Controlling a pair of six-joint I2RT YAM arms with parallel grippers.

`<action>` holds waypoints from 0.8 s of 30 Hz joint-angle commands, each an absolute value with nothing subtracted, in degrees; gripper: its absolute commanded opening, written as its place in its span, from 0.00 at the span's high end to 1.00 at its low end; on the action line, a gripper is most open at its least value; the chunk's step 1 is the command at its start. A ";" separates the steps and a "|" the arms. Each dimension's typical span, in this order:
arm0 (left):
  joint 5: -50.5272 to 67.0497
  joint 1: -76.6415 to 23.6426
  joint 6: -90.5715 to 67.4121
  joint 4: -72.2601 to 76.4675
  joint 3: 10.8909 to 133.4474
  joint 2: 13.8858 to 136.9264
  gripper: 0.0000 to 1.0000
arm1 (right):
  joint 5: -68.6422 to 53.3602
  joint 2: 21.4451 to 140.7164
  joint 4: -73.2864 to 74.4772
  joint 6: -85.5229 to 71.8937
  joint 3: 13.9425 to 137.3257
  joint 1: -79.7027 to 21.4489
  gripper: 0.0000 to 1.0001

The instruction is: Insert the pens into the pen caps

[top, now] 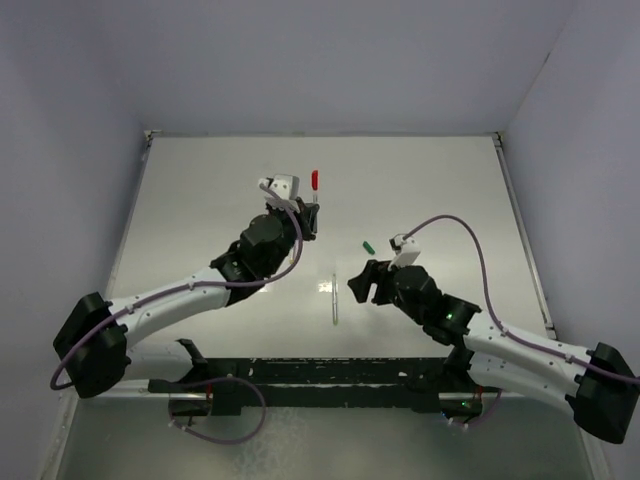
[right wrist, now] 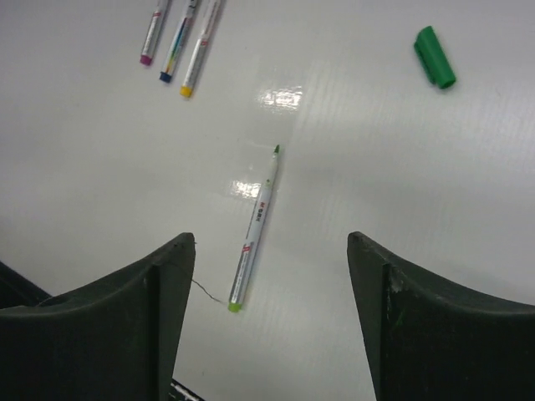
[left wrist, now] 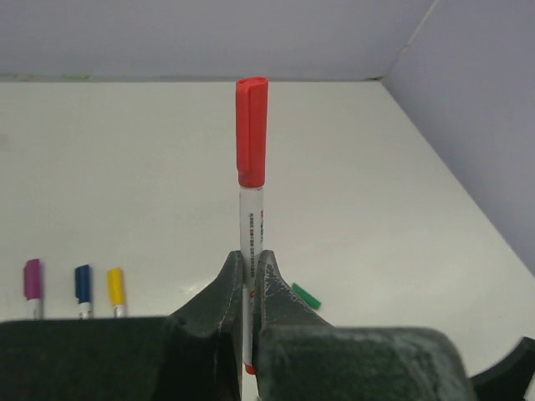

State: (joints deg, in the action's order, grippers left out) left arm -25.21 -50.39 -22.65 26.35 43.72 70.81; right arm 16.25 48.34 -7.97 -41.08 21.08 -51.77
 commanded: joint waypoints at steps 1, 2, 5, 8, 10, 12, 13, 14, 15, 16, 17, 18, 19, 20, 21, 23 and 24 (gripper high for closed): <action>-24.63 -46.20 -21.20 12.07 49.56 75.08 1.00 | 25.05 47.72 2.46 -43.93 25.00 -52.05 0.21; -23.69 -45.55 -21.11 10.10 50.59 76.37 1.00 | 26.13 47.61 3.80 -44.38 25.39 -52.06 0.20; -23.03 -44.67 -21.12 5.01 53.18 80.35 1.00 | 27.41 47.26 5.75 -45.29 26.18 -52.04 0.19; -22.48 -44.13 -21.36 -0.61 56.89 85.76 1.00 | 27.88 46.83 6.21 -45.83 26.22 -52.08 0.19; -22.33 -44.01 -21.45 -2.85 59.26 89.45 1.00 | 28.35 46.75 6.99 -46.23 26.51 -52.03 0.18; -22.45 -44.03 -21.81 -3.65 60.88 92.23 1.00 | 28.89 46.71 7.93 -46.52 26.91 -52.03 0.18; -22.37 -43.87 -21.93 -3.71 61.44 93.41 1.00 | 29.28 46.71 8.48 -46.57 27.13 -51.97 0.18; -22.22 -43.81 -22.19 -3.75 61.94 94.57 1.00 | 29.72 46.60 9.05 -46.60 27.42 -52.02 0.18; -21.89 -43.65 -22.48 -4.11 62.56 96.06 1.00 | 30.04 46.57 9.52 -46.62 27.62 -52.04 0.18; -21.54 -43.41 -22.76 -4.59 63.32 97.38 1.00 | 30.31 46.46 9.98 -46.63 27.83 -52.04 0.18; -21.38 -43.22 -23.36 -5.48 64.24 98.72 1.00 | 30.67 46.25 10.48 -46.60 27.99 -52.03 0.18; -21.36 -43.04 -24.00 -6.23 65.05 99.92 1.00 | 31.09 46.02 10.80 -46.58 28.13 -52.04 0.18; -21.43 -43.00 -24.57 -6.89 65.72 101.00 1.00 | 31.42 45.78 10.96 -46.52 28.22 -52.03 0.18; -21.38 -42.98 -24.90 -7.16 66.24 101.82 1.00 | 31.58 45.56 10.94 -46.45 28.25 -52.03 0.18; -21.25 -42.93 -25.30 -7.20 66.46 102.43 1.00 | 31.71 45.33 10.98 -46.43 28.28 -51.98 0.18; -21.14 -42.89 -26.22 -7.03 66.88 103.43 0.99 | 31.79 45.02 10.95 -46.48 28.10 -52.02 0.18; -21.24 -42.82 -26.66 -7.15 67.07 103.85 0.99 | 31.71 44.88 10.98 -46.48 28.02 -52.09 0.18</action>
State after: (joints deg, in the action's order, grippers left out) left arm -21.52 -43.27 -23.79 -6.52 63.96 102.85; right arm 29.12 45.91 10.48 -45.76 25.85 -51.77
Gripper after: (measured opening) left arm 0.031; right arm 0.817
